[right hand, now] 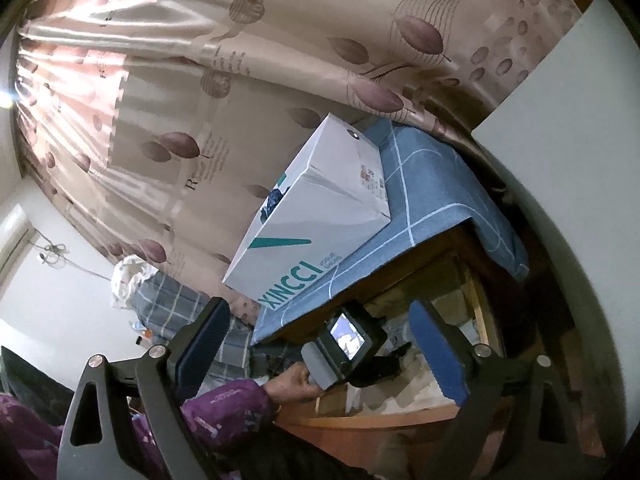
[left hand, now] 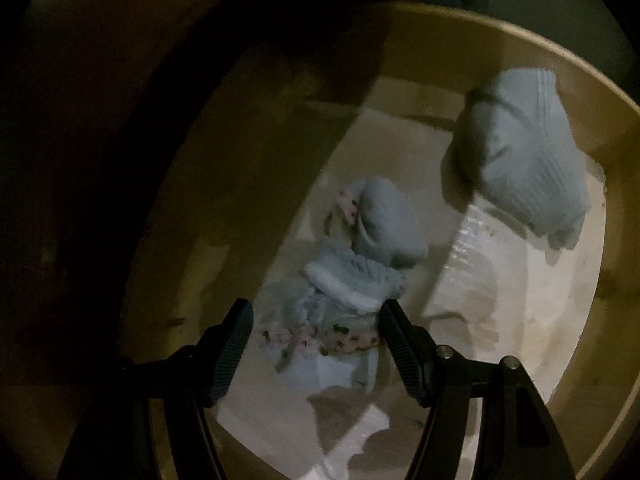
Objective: Take underwear out of drawer
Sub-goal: 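Lower the left tool into the drawer and grasp the floral light blue underwear, then lift the floral underwear with the left tool while the right tool lowers into the drawer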
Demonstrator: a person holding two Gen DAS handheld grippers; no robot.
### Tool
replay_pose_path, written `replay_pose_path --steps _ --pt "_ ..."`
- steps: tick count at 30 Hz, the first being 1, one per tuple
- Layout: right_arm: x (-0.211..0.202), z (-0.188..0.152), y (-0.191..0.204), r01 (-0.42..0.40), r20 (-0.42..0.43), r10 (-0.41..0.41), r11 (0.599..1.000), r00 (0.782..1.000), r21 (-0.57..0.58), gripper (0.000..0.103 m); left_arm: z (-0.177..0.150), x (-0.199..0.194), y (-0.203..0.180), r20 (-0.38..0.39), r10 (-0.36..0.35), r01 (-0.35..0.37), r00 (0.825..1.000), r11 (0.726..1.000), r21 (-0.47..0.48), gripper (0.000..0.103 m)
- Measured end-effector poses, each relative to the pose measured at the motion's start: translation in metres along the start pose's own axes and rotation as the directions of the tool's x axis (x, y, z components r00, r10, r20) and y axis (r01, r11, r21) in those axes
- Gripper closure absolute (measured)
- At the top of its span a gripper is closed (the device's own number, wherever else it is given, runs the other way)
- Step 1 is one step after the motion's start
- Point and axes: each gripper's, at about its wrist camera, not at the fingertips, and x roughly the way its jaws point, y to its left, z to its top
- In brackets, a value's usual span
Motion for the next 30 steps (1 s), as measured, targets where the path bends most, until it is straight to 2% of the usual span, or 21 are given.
replay_pose_path --steps 4,9,14,15,17,19,21,24,30 --pt "0.003 -0.002 0.004 0.006 -0.018 -0.007 1.0 1.0 -0.025 0.013 0.004 0.007 0.007 0.024 -0.009 0.009 1.0 1.0 0.008 0.035" --pt "0.006 -0.001 -0.002 -0.008 -0.031 0.009 1.0 0.999 0.009 0.013 0.004 0.013 0.01 0.057 -0.012 0.011 0.998 1.0 0.013 0.035" --pt "0.007 0.0 -0.007 -0.025 -0.035 0.026 0.999 0.999 0.048 0.013 0.005 0.011 0.002 0.038 0.002 -0.001 0.999 1.0 -0.031 0.035" --pt "0.007 0.0 -0.008 -0.026 -0.036 0.028 0.998 0.999 0.052 0.013 0.005 0.011 0.001 0.032 -0.003 0.004 0.999 0.999 -0.041 0.037" --pt "0.008 0.001 -0.009 -0.027 -0.036 0.029 0.998 0.999 0.062 0.013 0.004 0.005 -0.002 0.027 -0.041 0.043 0.999 0.996 -0.081 0.051" --pt "0.006 0.002 -0.011 -0.031 -0.03 0.033 0.997 0.999 0.071 0.012 0.001 0.005 -0.008 0.013 -0.032 0.033 0.999 0.996 -0.089 0.066" --pt "0.005 0.002 -0.013 -0.035 -0.022 0.037 0.996 0.999 0.082 0.011 0.003 0.001 -0.023 -0.018 -0.024 0.023 1.0 0.996 -0.085 0.071" --pt "0.004 0.003 -0.016 -0.037 -0.012 0.038 0.994 0.999 0.099 0.011 0.002 -0.01 -0.031 -0.035 -0.063 0.06 0.997 0.995 -0.08 0.076" --pt "0.003 0.004 -0.017 -0.013 -0.008 0.014 0.995 1.0 0.096 0.007 -0.003 -0.042 -0.024 0.004 -0.06 0.06 0.998 0.992 -0.108 0.078"
